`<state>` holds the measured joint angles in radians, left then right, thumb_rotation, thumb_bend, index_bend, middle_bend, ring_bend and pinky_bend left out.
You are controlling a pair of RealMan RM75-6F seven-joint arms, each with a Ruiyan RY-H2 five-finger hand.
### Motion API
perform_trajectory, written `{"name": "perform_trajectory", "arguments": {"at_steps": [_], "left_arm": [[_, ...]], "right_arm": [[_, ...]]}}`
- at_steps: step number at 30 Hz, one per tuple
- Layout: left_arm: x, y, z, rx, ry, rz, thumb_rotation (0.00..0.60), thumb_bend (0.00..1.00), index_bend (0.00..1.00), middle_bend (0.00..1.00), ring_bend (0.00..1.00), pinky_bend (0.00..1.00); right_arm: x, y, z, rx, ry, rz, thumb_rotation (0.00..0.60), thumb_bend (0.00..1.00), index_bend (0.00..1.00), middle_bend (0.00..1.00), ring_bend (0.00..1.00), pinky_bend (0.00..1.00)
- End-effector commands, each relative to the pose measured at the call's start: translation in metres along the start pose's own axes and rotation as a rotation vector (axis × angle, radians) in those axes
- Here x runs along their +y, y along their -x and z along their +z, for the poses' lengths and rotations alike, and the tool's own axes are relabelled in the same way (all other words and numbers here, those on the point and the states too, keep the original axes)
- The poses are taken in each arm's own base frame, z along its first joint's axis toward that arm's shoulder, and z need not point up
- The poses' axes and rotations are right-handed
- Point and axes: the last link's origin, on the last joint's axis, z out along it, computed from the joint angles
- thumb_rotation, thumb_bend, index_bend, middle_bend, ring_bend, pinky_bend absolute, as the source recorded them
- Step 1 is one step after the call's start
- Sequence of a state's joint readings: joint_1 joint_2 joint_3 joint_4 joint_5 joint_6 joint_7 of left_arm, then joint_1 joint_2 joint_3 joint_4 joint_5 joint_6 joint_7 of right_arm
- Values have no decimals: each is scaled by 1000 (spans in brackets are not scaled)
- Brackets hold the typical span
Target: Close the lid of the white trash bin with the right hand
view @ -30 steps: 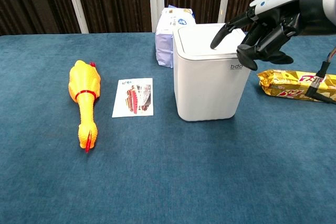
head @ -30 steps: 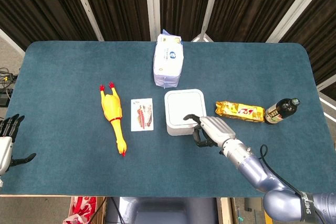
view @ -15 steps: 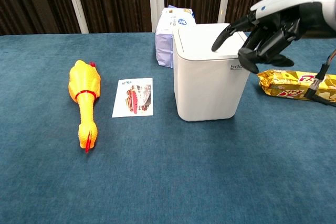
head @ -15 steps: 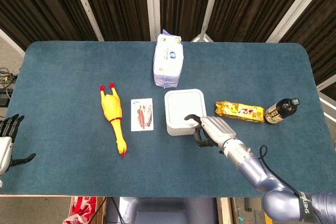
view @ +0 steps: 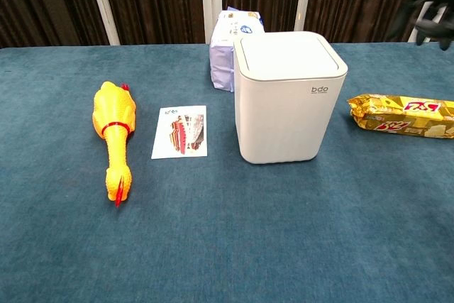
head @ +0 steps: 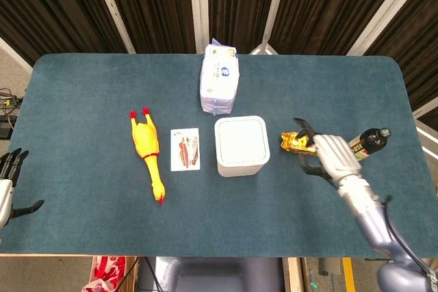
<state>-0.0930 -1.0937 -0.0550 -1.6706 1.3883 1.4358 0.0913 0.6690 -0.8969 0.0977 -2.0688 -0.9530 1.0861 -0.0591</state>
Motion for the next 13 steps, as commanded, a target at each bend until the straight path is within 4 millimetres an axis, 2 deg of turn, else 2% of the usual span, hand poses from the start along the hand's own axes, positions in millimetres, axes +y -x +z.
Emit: {"name": "perform_trajectory", "arguments": {"at_steps": [1,3,7,9,13], "left_arm": [[0,1,-3,9,10,24,600,0,0,0,0,0],[-2,0,-6,18,8,38,600,0,0,0,0,0],[-3,-1,-9,38,-1,49,600,0,0,0,0,0],[-4,0,-9,37,-1,53,600,0,0,0,0,0],[-2,0,-8,34,14,63,600,0,0,0,0,0]], "right_arm": [[78,28,-49,32,135,-61,600,446,0,7,12,120],[95,39,-66,61,151,-80,600,437,0,0,0,46],[119,52,-92,141,152,-165,600,427,0,0,0,0],[124,52,-100,191,142,-203,600,425,0,0,0,0],[127,49,-105,261,124,-258,600,424,0,0,0,0]]}}
